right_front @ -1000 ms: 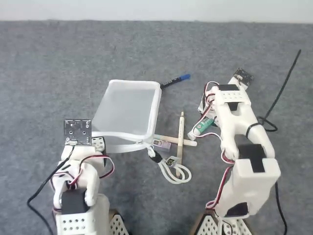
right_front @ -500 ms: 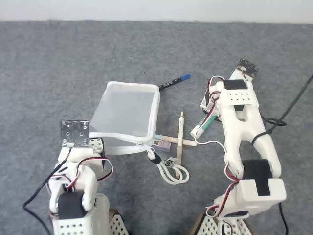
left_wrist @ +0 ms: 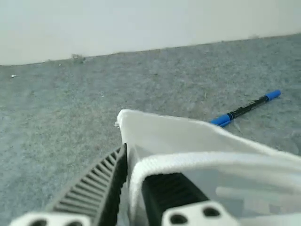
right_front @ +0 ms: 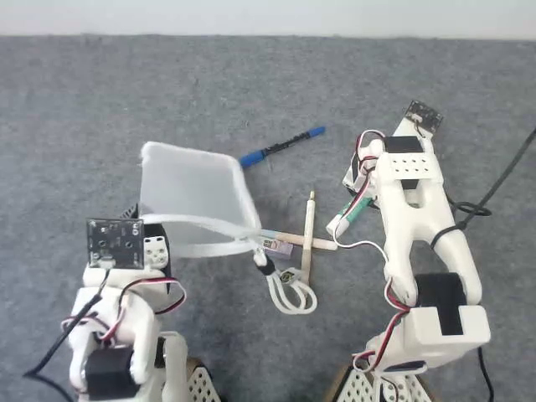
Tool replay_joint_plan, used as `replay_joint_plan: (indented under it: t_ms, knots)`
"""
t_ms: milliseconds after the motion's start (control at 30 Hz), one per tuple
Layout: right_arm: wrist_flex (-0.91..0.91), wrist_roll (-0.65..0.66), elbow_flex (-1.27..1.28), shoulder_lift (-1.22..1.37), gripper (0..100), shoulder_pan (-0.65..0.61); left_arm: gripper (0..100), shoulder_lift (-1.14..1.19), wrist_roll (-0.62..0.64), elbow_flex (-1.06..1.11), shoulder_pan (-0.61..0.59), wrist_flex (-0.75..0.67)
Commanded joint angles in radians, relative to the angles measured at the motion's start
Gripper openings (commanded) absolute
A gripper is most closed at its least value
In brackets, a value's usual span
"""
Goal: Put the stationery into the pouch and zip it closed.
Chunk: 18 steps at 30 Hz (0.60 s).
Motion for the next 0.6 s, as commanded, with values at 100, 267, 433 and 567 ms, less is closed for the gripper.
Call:
replay_joint_plan:
  t_ms: [100,267,433,567]
  knots:
    - [0.005,0.018,-0.02,-0.071,0.6,-0.002,1,0.195,-0.006,-0.2,-0.005,0.003]
    - [0.007,0.02,-0.02,-0.071,0.6,-0.002,1,0.41,-0.005,-0.394,-0.005,0.063]
    - [0.007,0.02,-0.018,-0.071,0.6,-0.002,1,0.562,-0.003,-0.542,-0.005,0.144]
    - [0.005,0.02,-0.009,-0.071,0.6,-0.002,1,0.643,-0.003,-0.591,-0.005,0.144]
